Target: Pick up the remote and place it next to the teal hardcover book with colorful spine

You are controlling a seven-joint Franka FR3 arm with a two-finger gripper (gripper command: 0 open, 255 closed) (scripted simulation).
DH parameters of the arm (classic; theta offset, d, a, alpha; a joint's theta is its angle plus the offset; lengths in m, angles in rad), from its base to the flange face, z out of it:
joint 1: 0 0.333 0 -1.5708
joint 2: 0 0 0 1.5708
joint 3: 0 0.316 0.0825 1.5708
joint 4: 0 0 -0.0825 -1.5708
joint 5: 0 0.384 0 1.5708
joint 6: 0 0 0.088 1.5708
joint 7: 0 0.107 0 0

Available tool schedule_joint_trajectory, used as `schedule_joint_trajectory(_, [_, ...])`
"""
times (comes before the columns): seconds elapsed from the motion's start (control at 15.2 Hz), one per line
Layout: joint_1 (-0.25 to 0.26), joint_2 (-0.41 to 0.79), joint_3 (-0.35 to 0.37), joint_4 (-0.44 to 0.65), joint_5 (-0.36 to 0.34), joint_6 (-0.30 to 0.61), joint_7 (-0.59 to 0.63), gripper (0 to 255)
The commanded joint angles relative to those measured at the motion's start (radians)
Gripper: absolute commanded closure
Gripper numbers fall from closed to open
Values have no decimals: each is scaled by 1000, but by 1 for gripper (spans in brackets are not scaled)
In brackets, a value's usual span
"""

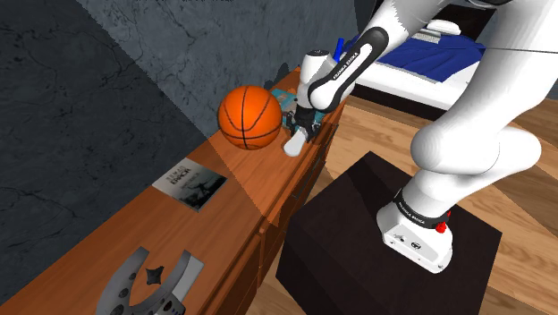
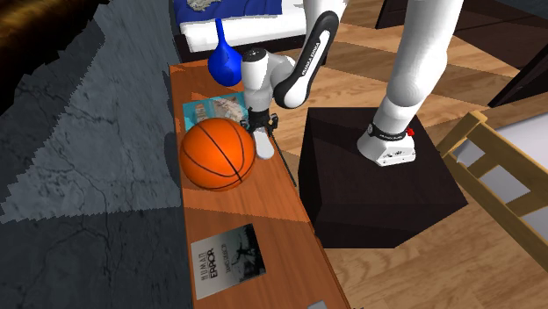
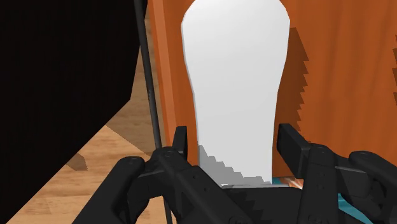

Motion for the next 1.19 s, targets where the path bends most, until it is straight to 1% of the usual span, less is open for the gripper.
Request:
schedule_joint_trajectory(0.0, [0,3,-1,-1,0,0,0,255])
schedule_joint_trajectory(0.07, [0,3,-1,-2,0,0,0,0])
schedule_joint_trajectory(0.4, [0,3,-1,-1,0,0,0,0])
schedule_joint_trajectory(0.59, [-72,-116,99,-12,158,-83,-113,0])
schedule_joint_trajectory(0.66, [-86,-149,119,-12,201,-107,-144,0])
schedule_joint_trajectory(1.12, [-81,-149,115,-12,203,-107,-145,0])
